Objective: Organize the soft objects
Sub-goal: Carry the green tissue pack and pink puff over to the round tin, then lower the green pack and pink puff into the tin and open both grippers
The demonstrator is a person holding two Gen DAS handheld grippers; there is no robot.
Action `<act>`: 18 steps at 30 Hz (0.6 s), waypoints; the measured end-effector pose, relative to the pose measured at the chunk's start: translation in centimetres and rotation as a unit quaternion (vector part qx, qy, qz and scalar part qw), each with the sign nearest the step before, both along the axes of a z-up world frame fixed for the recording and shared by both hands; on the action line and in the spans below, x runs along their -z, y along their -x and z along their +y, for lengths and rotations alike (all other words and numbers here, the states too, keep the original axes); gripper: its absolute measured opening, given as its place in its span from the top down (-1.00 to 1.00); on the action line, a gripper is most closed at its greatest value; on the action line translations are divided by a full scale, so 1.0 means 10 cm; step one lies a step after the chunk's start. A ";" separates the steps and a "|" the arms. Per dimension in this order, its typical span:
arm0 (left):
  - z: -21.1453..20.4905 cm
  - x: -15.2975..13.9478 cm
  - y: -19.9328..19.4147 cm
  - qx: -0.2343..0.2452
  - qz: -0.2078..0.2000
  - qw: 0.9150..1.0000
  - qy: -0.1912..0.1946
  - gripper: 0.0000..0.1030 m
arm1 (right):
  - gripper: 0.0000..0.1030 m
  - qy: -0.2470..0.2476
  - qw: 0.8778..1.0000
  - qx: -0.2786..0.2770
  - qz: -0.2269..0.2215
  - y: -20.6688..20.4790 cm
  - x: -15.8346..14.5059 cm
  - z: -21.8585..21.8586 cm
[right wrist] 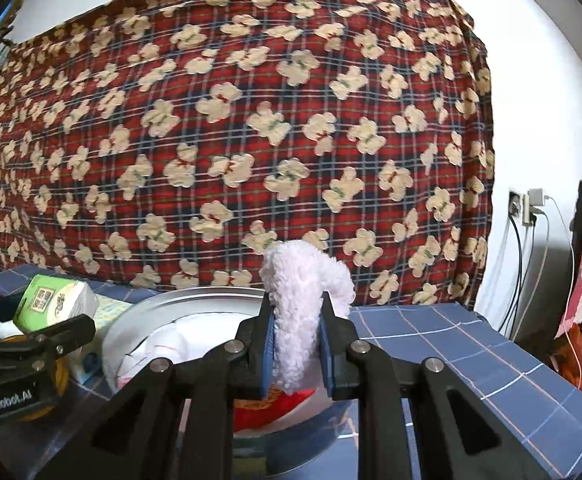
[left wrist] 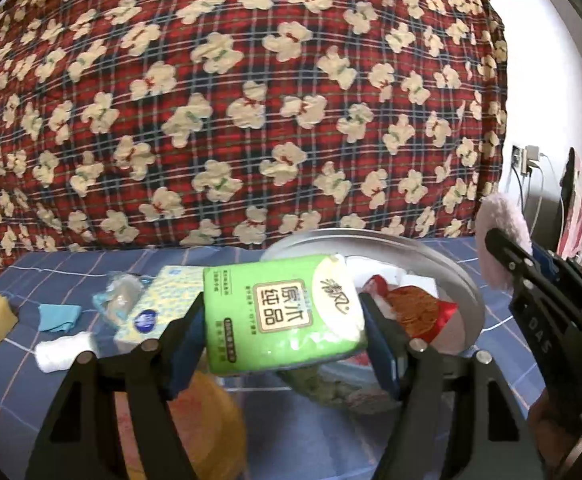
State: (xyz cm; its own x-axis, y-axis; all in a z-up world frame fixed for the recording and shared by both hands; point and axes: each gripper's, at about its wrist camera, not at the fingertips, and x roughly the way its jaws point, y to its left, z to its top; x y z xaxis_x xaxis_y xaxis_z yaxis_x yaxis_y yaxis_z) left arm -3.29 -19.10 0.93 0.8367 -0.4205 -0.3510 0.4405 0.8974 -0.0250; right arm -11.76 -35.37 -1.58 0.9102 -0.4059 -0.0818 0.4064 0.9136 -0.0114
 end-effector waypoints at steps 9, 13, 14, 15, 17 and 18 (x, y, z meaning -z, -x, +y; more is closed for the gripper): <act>-0.35 -0.01 -0.03 0.024 0.009 1.000 0.000 -0.39 | 0.59 0.000 1.000 0.024 0.006 -0.05 0.01 -0.25; -0.46 -0.01 -0.04 0.030 0.010 0.999 -0.001 -0.39 | 0.59 0.000 0.999 0.035 0.010 -0.09 0.01 -0.34; -0.50 -0.01 -0.05 0.032 0.011 0.999 -0.001 -0.39 | 0.59 0.000 0.999 0.037 0.011 -0.11 0.02 -0.37; -0.52 0.00 -0.06 0.034 0.013 0.999 0.000 -0.39 | 0.59 0.001 0.999 0.039 0.012 -0.12 0.02 -0.39; -0.58 0.01 -0.08 0.038 0.018 0.999 0.001 -0.39 | 0.59 0.001 0.999 0.042 0.014 -0.15 0.02 -0.42; -0.59 0.01 -0.09 0.040 0.020 0.999 0.002 -0.39 | 0.59 0.002 0.999 0.044 0.015 -0.16 0.02 -0.44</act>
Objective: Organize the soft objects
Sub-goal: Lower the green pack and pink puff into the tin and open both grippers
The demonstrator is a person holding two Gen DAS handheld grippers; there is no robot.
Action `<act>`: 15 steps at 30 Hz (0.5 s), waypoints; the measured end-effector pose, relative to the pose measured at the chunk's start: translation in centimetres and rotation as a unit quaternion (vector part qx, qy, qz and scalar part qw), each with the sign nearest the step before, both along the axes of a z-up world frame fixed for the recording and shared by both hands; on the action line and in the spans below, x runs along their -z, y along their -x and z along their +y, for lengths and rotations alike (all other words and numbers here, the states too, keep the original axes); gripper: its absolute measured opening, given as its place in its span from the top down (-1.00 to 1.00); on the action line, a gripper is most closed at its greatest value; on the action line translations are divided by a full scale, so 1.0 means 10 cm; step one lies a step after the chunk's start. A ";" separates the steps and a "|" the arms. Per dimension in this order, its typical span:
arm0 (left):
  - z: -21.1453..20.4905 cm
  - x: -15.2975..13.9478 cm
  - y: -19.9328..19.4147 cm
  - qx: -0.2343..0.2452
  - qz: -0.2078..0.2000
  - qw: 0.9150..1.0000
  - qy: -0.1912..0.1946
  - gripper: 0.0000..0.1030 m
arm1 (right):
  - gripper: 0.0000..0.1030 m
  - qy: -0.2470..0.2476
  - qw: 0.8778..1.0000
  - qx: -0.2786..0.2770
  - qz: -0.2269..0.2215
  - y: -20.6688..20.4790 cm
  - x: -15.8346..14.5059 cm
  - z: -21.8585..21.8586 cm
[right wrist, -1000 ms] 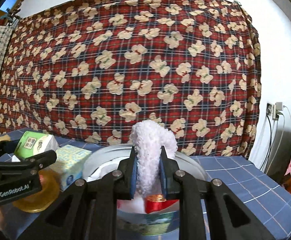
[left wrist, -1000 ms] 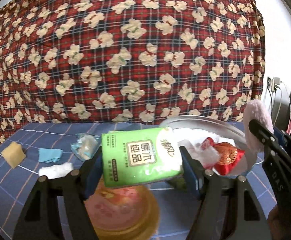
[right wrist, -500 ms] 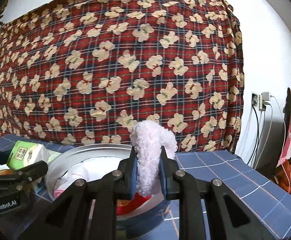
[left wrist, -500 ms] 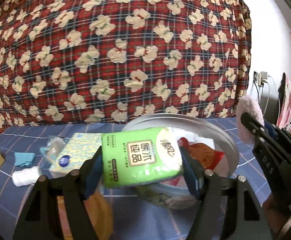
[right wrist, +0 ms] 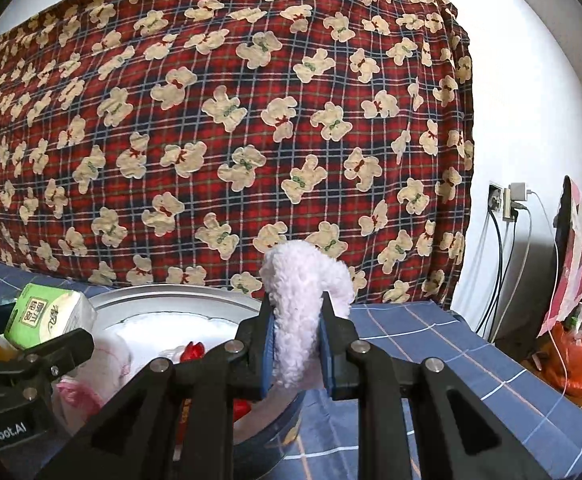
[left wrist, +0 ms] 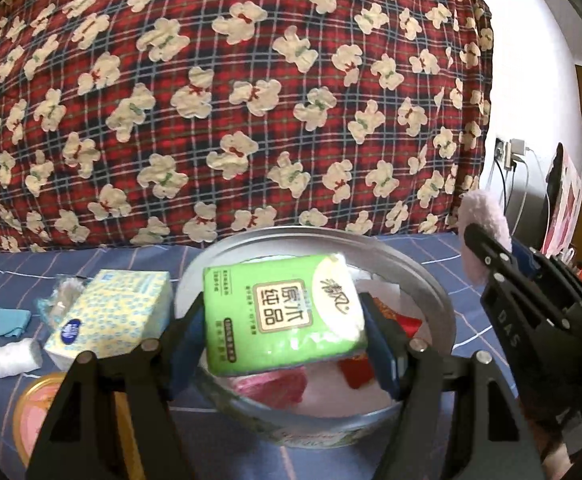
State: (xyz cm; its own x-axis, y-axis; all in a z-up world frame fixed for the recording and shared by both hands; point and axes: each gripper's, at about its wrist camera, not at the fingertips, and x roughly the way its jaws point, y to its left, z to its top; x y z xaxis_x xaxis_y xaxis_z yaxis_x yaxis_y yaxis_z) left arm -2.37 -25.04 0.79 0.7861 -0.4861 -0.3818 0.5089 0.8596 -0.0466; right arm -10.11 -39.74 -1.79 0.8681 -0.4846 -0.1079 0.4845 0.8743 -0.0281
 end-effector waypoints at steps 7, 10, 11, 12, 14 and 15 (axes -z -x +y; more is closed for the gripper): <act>-0.17 0.06 -0.08 0.006 0.015 1.000 -0.004 -0.39 | 0.59 0.005 1.000 0.002 0.015 -0.18 0.01 -0.12; -0.24 0.09 -0.12 0.005 0.022 1.000 -0.008 -0.39 | 0.59 -0.001 1.000 -0.003 0.025 -0.27 0.03 -0.20; -0.26 0.09 -0.13 0.005 0.023 1.000 -0.009 -0.39 | 0.59 -0.005 1.000 -0.005 0.025 -0.28 0.02 -0.22; -0.28 0.09 -0.13 0.006 0.023 1.000 -0.009 -0.39 | 0.59 -0.008 1.000 -0.008 0.026 -0.30 0.02 -0.25; -0.33 0.09 -0.15 0.005 0.023 1.000 -0.010 -0.39 | 0.59 -0.007 0.999 -0.008 0.031 -0.35 0.03 -0.28; -0.35 0.09 -0.16 0.005 0.024 1.000 -0.010 -0.39 | 0.59 -0.006 0.999 -0.011 0.036 -0.39 0.04 -0.30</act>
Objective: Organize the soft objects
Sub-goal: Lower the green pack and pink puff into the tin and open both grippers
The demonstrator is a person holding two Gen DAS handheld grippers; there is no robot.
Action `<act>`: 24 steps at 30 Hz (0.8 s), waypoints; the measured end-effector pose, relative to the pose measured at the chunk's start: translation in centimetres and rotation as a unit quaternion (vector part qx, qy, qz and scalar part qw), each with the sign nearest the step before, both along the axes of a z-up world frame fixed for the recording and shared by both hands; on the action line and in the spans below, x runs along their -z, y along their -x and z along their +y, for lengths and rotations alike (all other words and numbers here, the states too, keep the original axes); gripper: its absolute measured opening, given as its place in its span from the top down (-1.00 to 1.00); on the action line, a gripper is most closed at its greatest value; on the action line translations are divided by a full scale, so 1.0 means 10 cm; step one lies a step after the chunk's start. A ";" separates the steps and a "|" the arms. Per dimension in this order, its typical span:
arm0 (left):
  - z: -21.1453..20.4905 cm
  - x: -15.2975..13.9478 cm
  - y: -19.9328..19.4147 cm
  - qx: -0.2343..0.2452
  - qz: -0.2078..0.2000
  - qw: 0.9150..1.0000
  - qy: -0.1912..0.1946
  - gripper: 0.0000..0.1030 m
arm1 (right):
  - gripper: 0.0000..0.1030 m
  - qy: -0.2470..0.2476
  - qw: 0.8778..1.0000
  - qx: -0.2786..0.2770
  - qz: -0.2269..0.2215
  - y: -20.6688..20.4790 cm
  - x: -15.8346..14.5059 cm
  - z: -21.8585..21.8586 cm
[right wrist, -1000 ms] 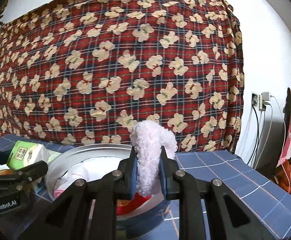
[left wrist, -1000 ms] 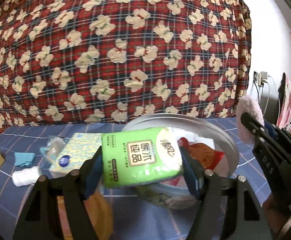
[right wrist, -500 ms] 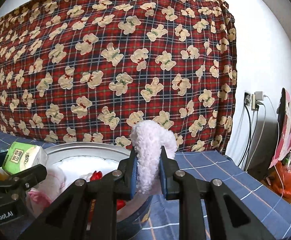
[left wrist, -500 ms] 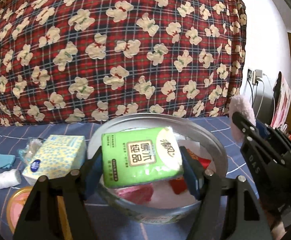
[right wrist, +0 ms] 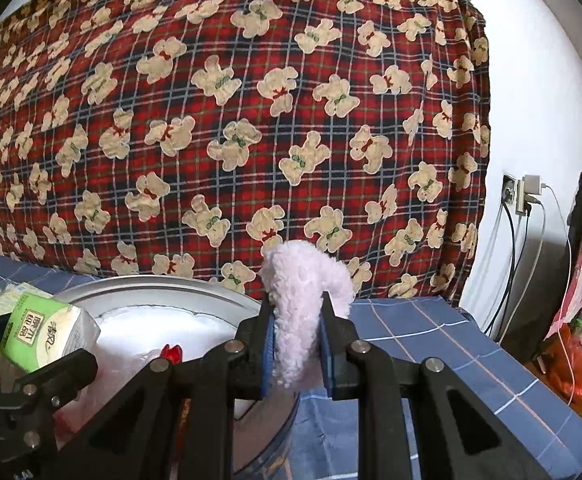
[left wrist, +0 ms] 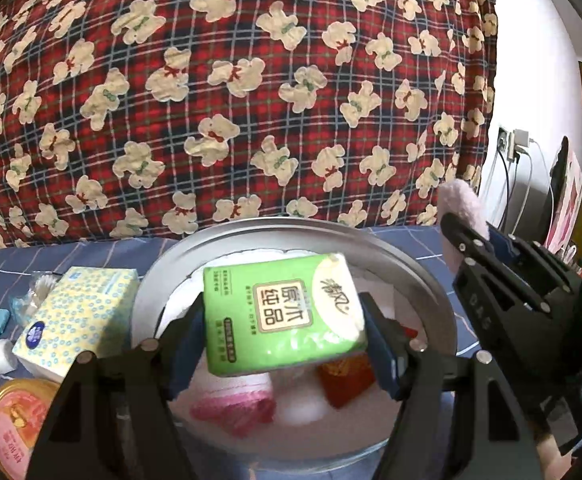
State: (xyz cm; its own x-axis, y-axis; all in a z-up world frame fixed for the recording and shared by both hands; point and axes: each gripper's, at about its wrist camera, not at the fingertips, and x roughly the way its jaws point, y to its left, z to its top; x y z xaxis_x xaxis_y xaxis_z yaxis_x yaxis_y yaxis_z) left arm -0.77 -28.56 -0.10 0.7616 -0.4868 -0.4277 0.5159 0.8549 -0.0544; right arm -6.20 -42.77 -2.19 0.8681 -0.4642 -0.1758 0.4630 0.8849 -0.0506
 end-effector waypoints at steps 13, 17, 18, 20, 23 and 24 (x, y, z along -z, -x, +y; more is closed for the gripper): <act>-0.18 0.10 -0.19 -0.001 0.036 0.999 -0.013 -0.39 | 0.59 -0.017 0.997 -0.049 0.049 -0.28 0.09 -0.07; -0.19 0.14 -0.24 -0.007 0.045 0.999 -0.024 -0.39 | 0.59 -0.024 0.995 -0.070 0.063 -0.33 0.12 -0.04; -0.19 0.15 -0.26 -0.010 0.047 0.998 -0.028 -0.39 | 0.59 -0.026 0.995 -0.073 0.066 -0.33 0.12 -0.04; -0.20 0.18 -0.27 -0.016 0.050 0.998 -0.036 -0.39 | 0.59 -0.033 0.994 -0.077 0.070 -0.35 0.13 -0.05; -0.21 0.21 -0.28 -0.017 0.053 0.998 -0.042 -0.39 | 0.59 -0.047 0.993 -0.083 0.075 -0.35 0.15 -0.06; -0.21 0.21 -0.29 -0.017 0.055 0.997 -0.042 -0.39 | 0.59 -0.048 0.992 -0.084 0.076 -0.36 0.15 -0.06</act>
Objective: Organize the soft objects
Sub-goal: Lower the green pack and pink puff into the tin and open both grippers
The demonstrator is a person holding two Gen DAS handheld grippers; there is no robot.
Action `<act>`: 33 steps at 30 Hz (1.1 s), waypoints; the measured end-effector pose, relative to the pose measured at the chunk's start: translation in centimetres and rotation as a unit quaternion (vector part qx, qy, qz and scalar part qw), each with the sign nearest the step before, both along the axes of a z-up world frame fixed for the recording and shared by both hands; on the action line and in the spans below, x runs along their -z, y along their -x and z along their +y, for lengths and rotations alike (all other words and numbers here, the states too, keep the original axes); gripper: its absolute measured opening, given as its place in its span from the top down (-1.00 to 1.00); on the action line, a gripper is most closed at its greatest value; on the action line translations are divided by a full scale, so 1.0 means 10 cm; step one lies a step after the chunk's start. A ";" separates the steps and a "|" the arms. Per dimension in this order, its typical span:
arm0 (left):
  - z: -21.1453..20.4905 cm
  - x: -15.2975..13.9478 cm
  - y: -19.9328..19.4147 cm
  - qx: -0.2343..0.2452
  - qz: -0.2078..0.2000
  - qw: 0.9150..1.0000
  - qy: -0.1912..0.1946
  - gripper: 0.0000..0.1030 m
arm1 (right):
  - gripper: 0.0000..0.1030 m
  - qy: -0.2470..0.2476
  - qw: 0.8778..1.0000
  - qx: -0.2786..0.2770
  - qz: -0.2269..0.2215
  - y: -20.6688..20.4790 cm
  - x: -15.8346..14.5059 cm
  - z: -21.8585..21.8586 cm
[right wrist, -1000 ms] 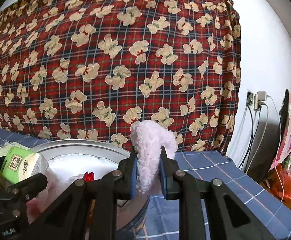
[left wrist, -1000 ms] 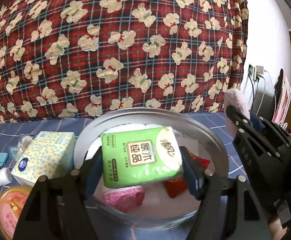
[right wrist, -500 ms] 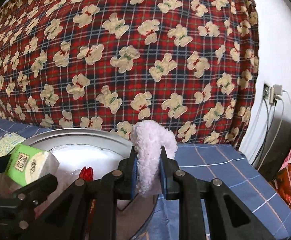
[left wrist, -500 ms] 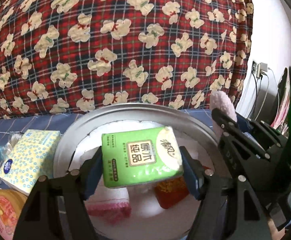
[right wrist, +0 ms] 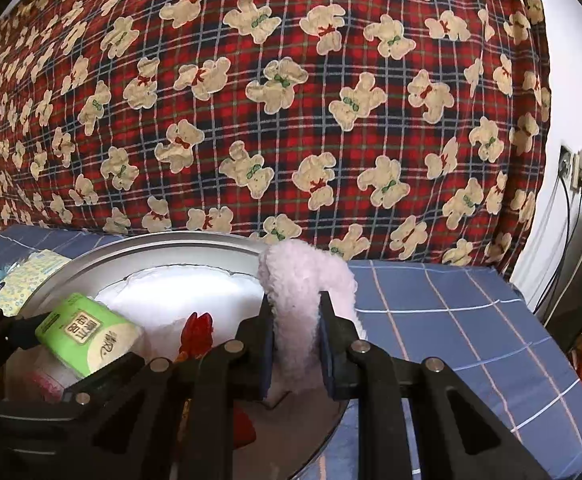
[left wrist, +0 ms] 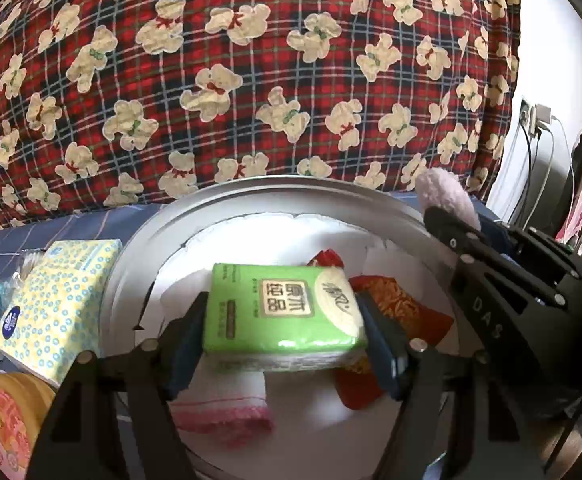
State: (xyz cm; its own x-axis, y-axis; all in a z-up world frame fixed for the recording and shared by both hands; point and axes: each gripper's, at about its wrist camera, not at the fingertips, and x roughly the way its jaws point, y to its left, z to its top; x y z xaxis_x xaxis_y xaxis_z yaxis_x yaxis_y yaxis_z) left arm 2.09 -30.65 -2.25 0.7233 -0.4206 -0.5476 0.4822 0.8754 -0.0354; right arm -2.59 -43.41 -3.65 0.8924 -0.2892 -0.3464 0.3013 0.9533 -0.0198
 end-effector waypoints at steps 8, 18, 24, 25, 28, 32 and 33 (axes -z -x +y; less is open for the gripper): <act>0.00 0.02 -0.01 -0.007 0.004 1.000 -0.003 -0.37 | 0.59 -0.020 1.000 -0.013 0.013 -0.05 0.03 -0.02; -0.01 0.03 -0.03 -0.016 0.007 1.000 -0.014 -0.38 | 0.59 -0.097 0.992 -0.069 0.033 -0.11 0.10 -0.09; -0.07 0.03 -0.01 -0.006 0.003 1.000 -0.028 -0.94 | -0.56 -0.108 0.990 -0.092 0.026 -0.09 0.10 0.00; -0.07 0.03 0.00 -0.004 0.001 1.000 -0.028 -0.99 | -0.61 -0.104 0.990 -0.089 0.016 -0.05 0.08 0.02; -0.08 -0.02 0.11 0.002 -0.028 0.999 -0.025 -0.99 | -0.62 -0.097 0.992 -0.082 -0.008 0.04 0.01 0.03; -0.13 -0.08 0.24 0.007 -0.072 0.997 -0.042 -0.99 | -0.62 -0.094 0.994 -0.050 -0.033 0.14 -0.03 -0.03; -0.13 -0.08 0.25 0.004 -0.079 0.996 -0.048 -0.99 | -0.62 -0.092 0.994 -0.042 -0.038 0.16 -0.04 -0.05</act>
State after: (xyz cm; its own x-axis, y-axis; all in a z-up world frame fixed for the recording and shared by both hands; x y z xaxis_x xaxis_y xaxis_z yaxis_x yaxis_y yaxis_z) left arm -0.46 -31.96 -1.41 0.8012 -0.3769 -0.4648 0.4811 0.8676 0.1258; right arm -4.20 -43.92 -3.22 0.9364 -0.1503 -0.3172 0.2140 0.9608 0.1763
